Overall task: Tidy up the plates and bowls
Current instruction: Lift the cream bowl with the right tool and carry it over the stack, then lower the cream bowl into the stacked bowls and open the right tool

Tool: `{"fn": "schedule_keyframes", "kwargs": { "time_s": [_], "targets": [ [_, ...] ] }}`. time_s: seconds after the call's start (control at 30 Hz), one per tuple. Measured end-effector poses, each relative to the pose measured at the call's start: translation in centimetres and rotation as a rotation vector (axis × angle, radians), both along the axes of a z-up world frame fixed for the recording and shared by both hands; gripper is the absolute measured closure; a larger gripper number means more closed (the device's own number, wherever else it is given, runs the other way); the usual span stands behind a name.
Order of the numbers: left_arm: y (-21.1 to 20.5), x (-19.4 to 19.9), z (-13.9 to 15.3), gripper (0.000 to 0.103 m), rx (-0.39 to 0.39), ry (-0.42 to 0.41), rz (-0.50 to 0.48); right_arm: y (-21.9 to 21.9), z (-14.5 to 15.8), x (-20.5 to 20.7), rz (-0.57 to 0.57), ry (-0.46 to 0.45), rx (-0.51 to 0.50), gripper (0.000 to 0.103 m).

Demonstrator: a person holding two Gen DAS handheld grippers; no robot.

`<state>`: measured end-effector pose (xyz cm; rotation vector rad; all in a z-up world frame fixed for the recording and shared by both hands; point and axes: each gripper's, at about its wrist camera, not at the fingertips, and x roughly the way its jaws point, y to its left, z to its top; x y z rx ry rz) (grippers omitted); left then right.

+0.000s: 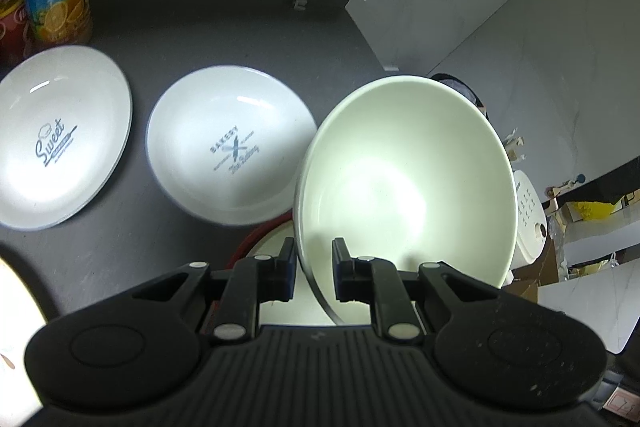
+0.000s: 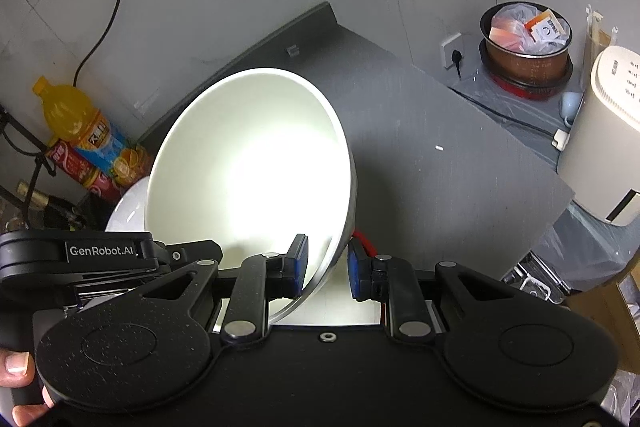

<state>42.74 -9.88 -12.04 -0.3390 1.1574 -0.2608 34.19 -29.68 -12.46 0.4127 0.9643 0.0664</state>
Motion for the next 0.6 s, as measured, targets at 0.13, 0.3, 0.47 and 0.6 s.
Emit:
{"fn": "schedule_keyframes", "kwargs": {
  "time_s": [0.13,0.3,0.47,0.6],
  "targets": [
    [0.3,-0.3,-1.0,0.086,-0.003,0.021,-0.001,0.4,-0.3,0.0,0.015,0.013,-0.010,0.082],
    [0.2,-0.6,-0.9,0.085,0.008,0.026,-0.004,0.7,-0.1,-0.5,0.044,0.033,-0.024,0.082],
    [0.6,-1.3,-1.0,0.085,0.006,0.040,-0.005,0.9,-0.5,-1.3,0.071,0.060,-0.014,0.081],
    [0.9,-1.9,-1.1,0.085,0.001,0.057,-0.013,0.9,-1.0,-1.9,0.083,0.081,0.004,0.081]
  ]
}}
